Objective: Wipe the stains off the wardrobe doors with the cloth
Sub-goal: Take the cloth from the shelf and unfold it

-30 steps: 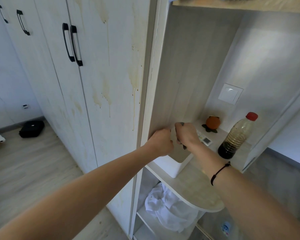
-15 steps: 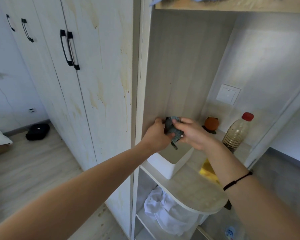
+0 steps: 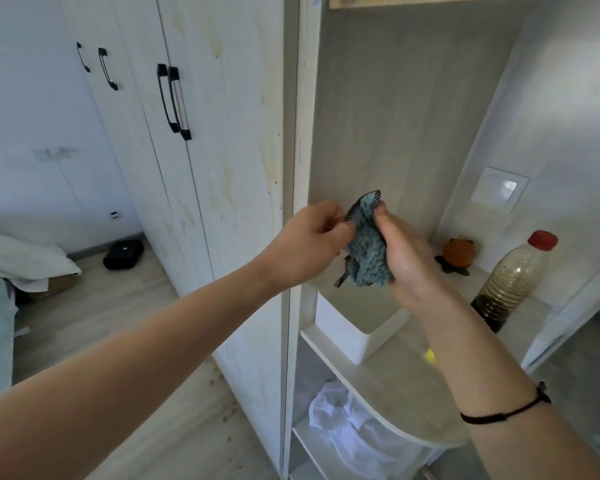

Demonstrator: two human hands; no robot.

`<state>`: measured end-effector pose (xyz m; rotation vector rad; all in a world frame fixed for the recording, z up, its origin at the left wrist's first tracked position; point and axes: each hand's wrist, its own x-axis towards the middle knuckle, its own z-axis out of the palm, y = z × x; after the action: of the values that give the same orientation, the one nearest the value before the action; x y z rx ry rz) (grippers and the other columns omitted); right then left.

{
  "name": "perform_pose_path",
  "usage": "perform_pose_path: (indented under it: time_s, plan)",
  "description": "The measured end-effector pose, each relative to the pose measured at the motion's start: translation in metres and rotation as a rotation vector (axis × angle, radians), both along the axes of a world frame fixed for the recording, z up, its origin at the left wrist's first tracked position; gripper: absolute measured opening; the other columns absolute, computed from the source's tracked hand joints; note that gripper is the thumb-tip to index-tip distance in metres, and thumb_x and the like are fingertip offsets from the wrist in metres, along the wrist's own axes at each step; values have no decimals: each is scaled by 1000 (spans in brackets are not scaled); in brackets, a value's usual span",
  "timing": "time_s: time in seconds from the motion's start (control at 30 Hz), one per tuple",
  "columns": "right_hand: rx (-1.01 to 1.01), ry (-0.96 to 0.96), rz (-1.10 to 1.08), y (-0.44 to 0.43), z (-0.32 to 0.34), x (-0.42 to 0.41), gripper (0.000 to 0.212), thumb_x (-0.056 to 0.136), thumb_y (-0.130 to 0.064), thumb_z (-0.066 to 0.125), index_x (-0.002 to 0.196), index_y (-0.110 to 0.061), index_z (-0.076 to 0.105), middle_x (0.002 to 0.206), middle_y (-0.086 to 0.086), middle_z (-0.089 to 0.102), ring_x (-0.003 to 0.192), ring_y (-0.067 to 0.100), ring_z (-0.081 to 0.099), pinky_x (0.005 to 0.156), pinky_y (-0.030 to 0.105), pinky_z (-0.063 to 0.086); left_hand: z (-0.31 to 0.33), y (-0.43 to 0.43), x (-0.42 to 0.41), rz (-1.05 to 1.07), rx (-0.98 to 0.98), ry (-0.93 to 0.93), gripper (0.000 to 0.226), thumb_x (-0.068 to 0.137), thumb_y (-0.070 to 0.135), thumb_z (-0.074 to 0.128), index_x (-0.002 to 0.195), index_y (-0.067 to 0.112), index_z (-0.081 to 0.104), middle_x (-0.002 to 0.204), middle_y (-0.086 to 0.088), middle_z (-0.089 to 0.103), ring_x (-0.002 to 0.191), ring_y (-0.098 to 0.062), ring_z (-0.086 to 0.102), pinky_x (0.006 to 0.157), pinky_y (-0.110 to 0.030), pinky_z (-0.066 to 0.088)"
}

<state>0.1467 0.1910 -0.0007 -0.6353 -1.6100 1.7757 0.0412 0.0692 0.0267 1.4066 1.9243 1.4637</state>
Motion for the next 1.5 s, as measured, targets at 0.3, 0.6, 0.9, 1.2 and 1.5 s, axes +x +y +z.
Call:
perform_pose_path:
  time_s: [0.3,0.6,0.9,1.2,1.5]
  plan:
    - [73,-41,3,-60,25,-29,27,105,-29,50,103,-13,72,105,1,77,97,15,73,84,35,61,39,-67,-93,153,209,-167,23,97,33,53,80,18,50,70,6,47,67,-13,44,66,-34,37]
    - [325,-230,-164,-155,36,-116,56,93,-61,58,94,-8,72,96,12,75,97,31,72,93,51,55,29,-187,-219,-98,-270,90,44,92,55,62,78,13,68,74,5,66,67,-9,60,68,-23,45]
    - [631,-308,-174,-207,35,-173,51,103,-41,53,87,7,59,74,6,47,67,12,45,64,31,30,9,-242,-286,-171,-27,-327,45,100,48,51,96,5,65,89,-8,67,82,-18,64,78,-34,54]
    - [339,-144,-228,-203,56,-194,11,98,-29,66,97,-21,72,93,4,71,83,18,66,76,34,51,25,-249,-331,-419,-384,37,56,73,39,82,120,15,63,102,-2,75,93,-17,72,81,-29,55]
    - [1002,-517,-37,-174,114,-204,43,76,-22,88,113,-35,71,109,-19,68,101,1,61,84,13,46,82,-186,-368,-452,-18,-221,54,83,10,78,130,29,60,124,-15,65,108,-31,68,92,-46,57]
